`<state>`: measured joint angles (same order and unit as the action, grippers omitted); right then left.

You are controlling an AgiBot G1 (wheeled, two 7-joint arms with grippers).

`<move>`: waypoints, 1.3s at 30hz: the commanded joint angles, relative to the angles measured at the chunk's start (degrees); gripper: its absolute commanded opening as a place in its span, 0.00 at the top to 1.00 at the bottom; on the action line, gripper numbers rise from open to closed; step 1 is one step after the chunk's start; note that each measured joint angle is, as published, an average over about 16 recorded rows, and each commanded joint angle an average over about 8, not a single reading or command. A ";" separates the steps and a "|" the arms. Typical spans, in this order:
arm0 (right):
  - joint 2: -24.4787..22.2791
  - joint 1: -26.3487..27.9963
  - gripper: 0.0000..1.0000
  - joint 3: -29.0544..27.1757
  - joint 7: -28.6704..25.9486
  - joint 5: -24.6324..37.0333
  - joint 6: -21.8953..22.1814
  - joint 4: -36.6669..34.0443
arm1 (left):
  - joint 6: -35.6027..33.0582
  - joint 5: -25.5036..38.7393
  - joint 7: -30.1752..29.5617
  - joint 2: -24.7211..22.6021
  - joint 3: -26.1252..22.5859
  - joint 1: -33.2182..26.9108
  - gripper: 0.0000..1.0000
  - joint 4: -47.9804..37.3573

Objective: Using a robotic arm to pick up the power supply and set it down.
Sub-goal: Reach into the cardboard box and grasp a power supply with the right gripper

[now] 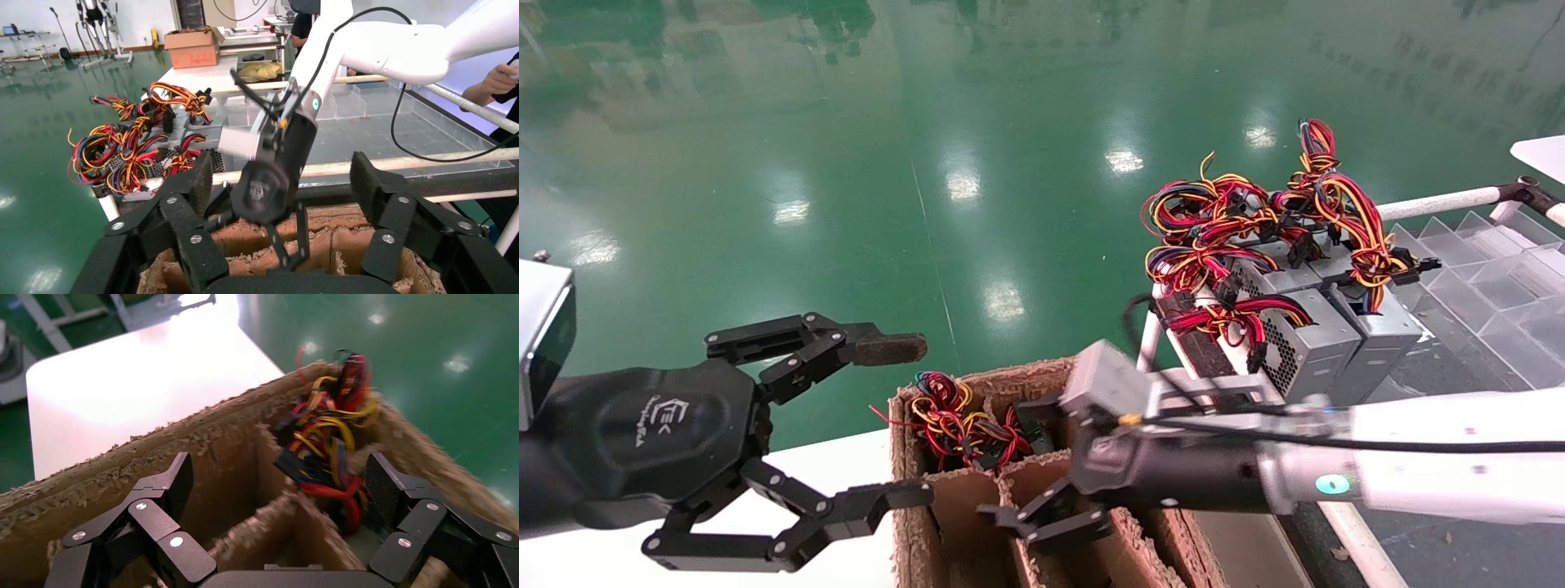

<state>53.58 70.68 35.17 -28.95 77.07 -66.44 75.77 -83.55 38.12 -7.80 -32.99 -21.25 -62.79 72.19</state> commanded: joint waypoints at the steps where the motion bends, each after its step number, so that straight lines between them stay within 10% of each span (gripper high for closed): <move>1: 1.78 0.36 1.00 1.35 -0.71 2.49 1.08 0.28 | 0.00 0.00 0.00 0.00 0.00 0.00 0.00 0.00; 39: 6.54 -2.46 1.00 4.31 -3.47 13.68 11.24 1.36 | 0.01 -0.01 0.01 0.01 -0.02 0.00 0.00 0.00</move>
<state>60.04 68.21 39.40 -32.36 90.59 -55.23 77.13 -83.54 38.11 -7.79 -32.98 -21.27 -62.80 72.19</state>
